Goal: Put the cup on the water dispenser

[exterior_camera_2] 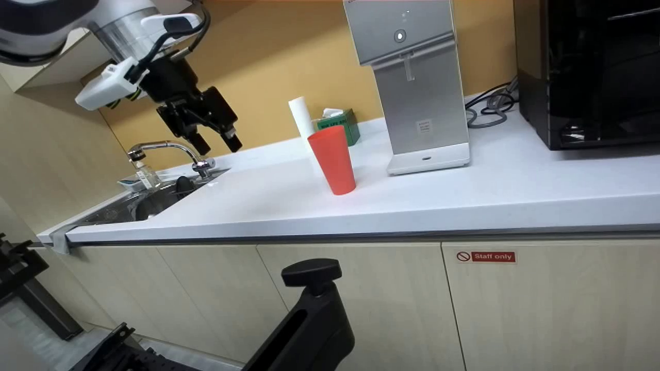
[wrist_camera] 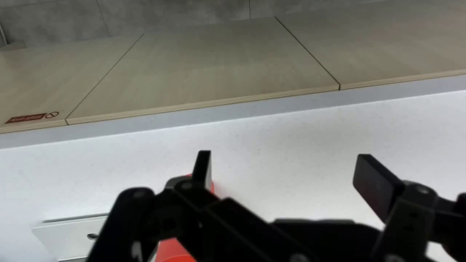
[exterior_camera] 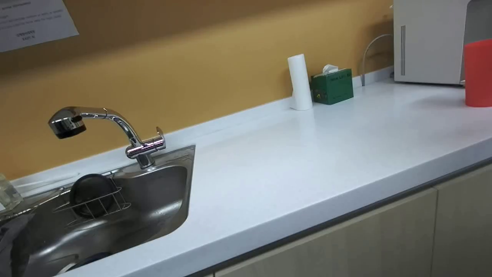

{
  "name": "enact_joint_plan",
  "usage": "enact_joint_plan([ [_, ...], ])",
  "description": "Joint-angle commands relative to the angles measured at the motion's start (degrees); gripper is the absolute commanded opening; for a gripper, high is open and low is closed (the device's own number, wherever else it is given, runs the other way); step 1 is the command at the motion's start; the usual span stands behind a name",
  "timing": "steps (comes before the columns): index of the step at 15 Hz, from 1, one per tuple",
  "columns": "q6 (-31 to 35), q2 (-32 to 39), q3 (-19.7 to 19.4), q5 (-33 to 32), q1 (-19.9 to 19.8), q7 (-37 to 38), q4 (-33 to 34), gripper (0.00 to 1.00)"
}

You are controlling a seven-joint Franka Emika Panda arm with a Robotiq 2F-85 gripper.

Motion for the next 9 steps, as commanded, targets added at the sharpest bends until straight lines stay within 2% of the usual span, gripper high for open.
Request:
enact_joint_plan([
  [1, -0.2, 0.0, 0.3, 0.3, -0.3, -0.2, 0.1, 1.00],
  [4, 9.4, 0.8, 2.7, -1.7, -2.4, 3.3, -2.0, 1.00],
  [7, 21.3, 5.9, 4.7, -2.6, -4.7, 5.6, -0.9, 1.00],
  [9, 29.4, 10.0, 7.2, -4.5, -7.7, 8.4, -1.0, 1.00],
])
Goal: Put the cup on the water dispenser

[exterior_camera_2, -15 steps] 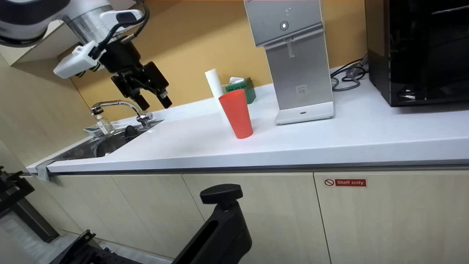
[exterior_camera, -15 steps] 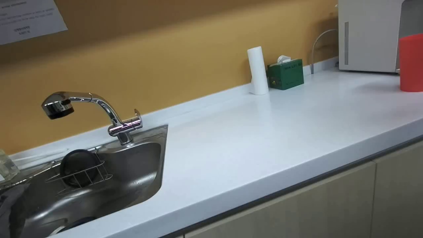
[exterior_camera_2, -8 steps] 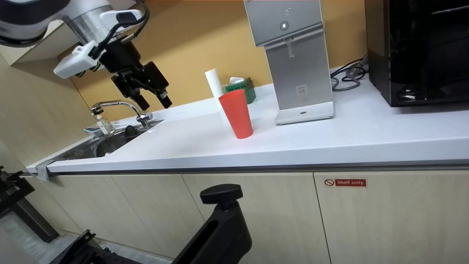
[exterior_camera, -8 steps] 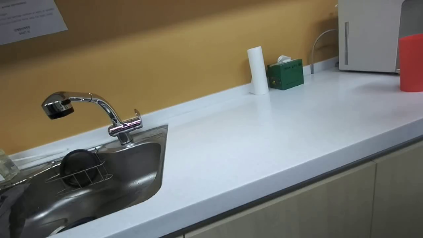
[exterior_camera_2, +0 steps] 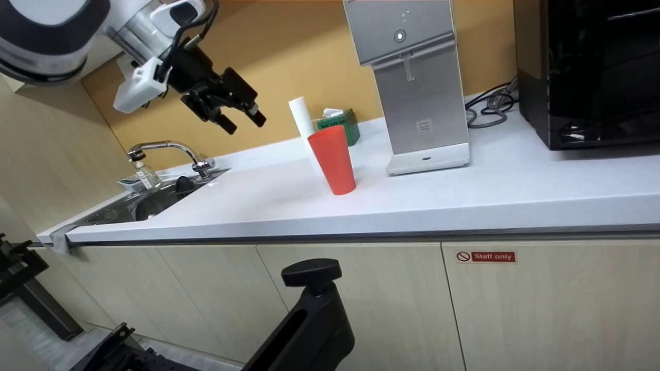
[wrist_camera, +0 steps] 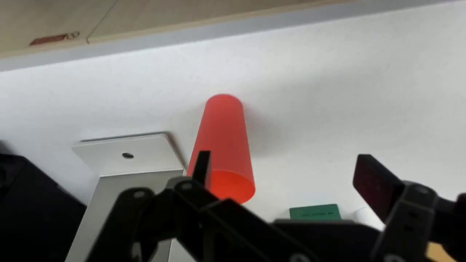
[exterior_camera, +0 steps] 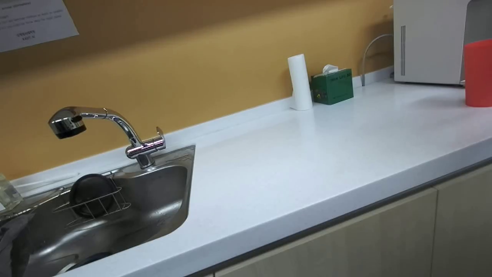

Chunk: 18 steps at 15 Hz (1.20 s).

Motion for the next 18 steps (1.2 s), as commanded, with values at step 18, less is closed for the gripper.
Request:
enact_joint_plan([
  [18, 32.0, 25.6, 15.7, -7.4, -19.2, 17.4, -0.1, 1.00],
])
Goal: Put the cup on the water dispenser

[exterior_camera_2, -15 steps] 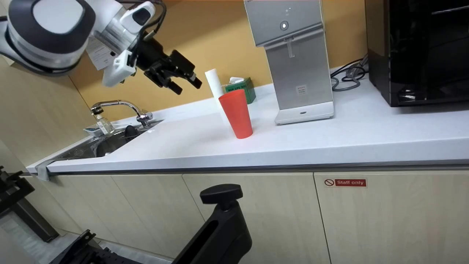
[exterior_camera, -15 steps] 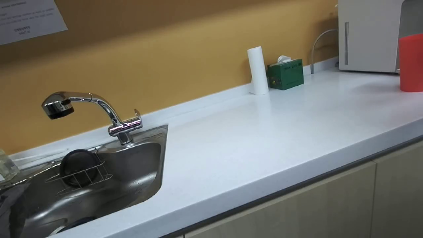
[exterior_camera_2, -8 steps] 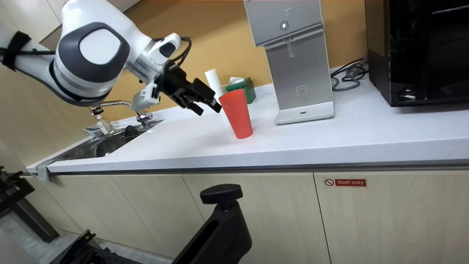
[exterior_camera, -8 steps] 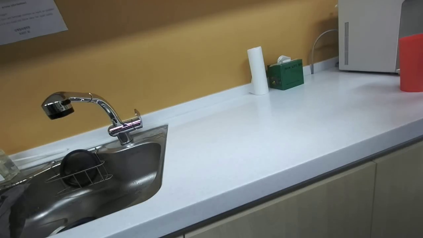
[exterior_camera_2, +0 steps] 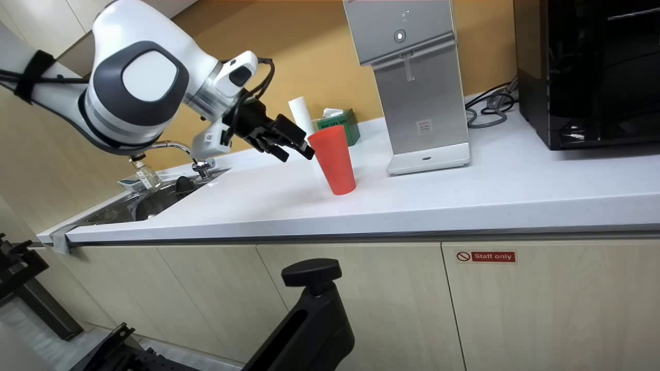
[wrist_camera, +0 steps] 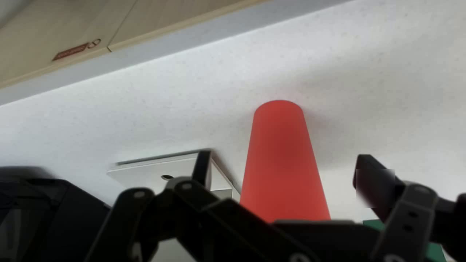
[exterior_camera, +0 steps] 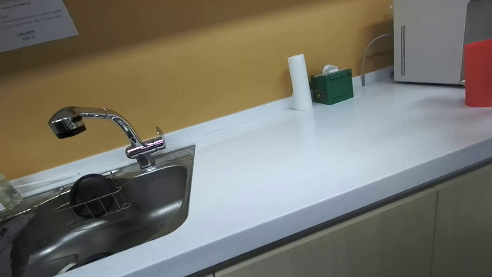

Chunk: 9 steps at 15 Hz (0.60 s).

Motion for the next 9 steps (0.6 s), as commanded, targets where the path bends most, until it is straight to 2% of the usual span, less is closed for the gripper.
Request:
enact_joint_plan([
  [1, 7.7, 4.8, -0.1, 2.2, 0.8, 2.3, 0.0, 1.00],
  [8, 23.3, 13.8, 0.5, 4.8, 0.0, 0.8, 0.0, 1.00],
  [9, 25.4, 14.9, -7.1, 8.1, 8.3, -2.2, 0.0, 1.00],
])
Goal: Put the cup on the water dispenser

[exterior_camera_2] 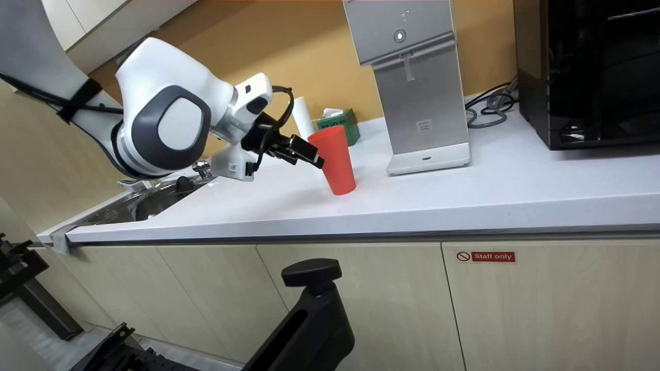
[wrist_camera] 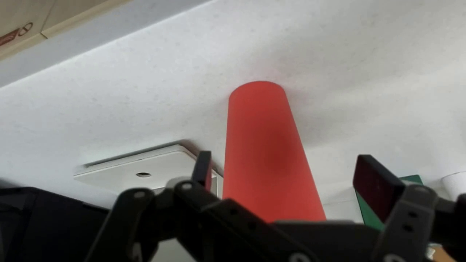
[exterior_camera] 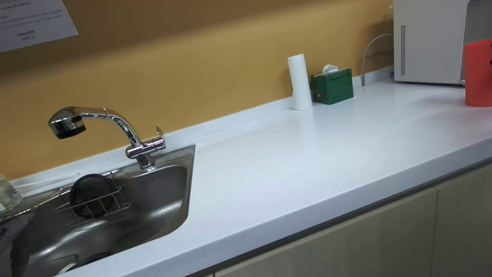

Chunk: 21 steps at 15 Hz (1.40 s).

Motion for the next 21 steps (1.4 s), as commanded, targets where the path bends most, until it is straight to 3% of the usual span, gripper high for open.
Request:
enact_joint_plan([
  [1, 1.9, 0.3, -1.2, 1.0, 2.3, 1.5, 1.3, 1.00],
  [2, 2.0, 1.1, -2.2, 1.5, 3.7, 1.1, 1.5, 1.00],
  [10, 1.1, 0.7, -2.3, 2.1, 4.7, -0.4, 4.5, 1.00],
  [11, 0.8, 0.7, -8.3, 5.2, 11.1, -3.3, 4.7, 1.00],
  [14, 0.6, 0.9, -11.9, 7.4, 13.9, -6.3, 5.2, 1.00],
  [15, 0.9, 1.2, -8.9, 8.1, 10.6, -7.1, 5.4, 1.00],
  [17, 0.8, 1.7, -9.4, 9.1, 11.0, -8.4, 5.6, 1.00],
  [18, 0.8, 2.1, -13.1, 9.3, 14.8, -9.0, 5.8, 1.00],
  [21, 0.4, 3.9, -14.4, 9.3, 16.7, -10.4, 6.6, 1.00],
])
